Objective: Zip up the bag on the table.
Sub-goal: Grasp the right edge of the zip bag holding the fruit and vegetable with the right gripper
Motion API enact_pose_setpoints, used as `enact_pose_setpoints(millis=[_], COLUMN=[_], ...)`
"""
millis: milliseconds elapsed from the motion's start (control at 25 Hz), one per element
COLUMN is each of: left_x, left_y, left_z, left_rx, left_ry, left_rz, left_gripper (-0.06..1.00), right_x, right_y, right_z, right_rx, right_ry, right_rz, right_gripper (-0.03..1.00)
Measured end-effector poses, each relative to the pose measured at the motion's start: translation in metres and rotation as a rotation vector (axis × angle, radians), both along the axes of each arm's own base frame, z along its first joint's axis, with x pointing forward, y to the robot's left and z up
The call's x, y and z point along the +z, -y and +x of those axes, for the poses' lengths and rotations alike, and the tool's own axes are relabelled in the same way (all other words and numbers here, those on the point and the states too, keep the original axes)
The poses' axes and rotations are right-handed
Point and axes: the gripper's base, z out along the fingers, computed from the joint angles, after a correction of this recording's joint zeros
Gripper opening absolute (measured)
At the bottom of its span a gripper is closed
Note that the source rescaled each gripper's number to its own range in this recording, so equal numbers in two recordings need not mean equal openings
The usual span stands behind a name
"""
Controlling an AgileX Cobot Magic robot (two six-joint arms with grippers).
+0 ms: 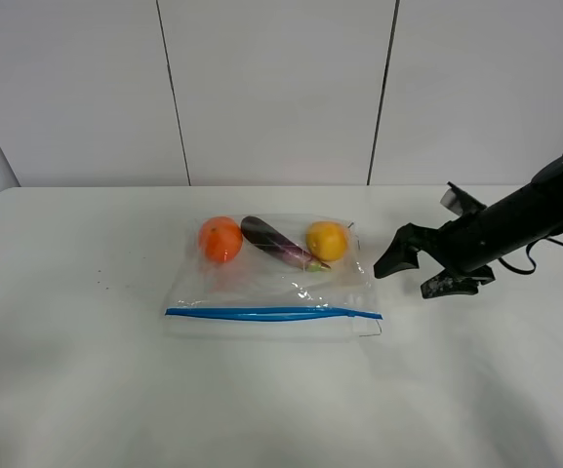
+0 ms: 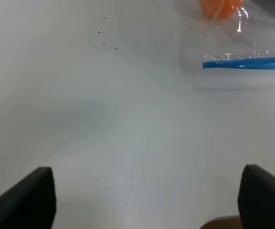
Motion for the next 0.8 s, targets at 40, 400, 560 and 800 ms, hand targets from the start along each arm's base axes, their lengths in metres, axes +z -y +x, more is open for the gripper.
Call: enact_pose_setpoints(millis=[40, 400, 560, 800], left_x=[0.000, 0.000, 0.000, 0.000], left_y=[0.000, 0.000, 0.000, 0.000], left_z=[0.000, 0.000, 0.000, 0.000], left_rx=[0.000, 0.000, 0.000, 0.000], left_ry=[0.000, 0.000, 0.000, 0.000], left_rz=[0.000, 0.000, 0.000, 0.000], left_gripper=[1.00, 1.00, 1.00, 1.00], right_x=[-0.008, -0.046, -0.050, -0.050], right_y=[-0.001, -0.016, -0.019, -0.020], right_z=[0.002, 0.016, 0.027, 0.025], right_rx=[0.008, 0.055, 0.072, 0.105], right_ry=[-0.002, -0.013, -0.026, -0.041], right_rz=[0.016, 0.224, 0.277, 0.282], right_gripper=[1.00, 1.00, 1.00, 1.00])
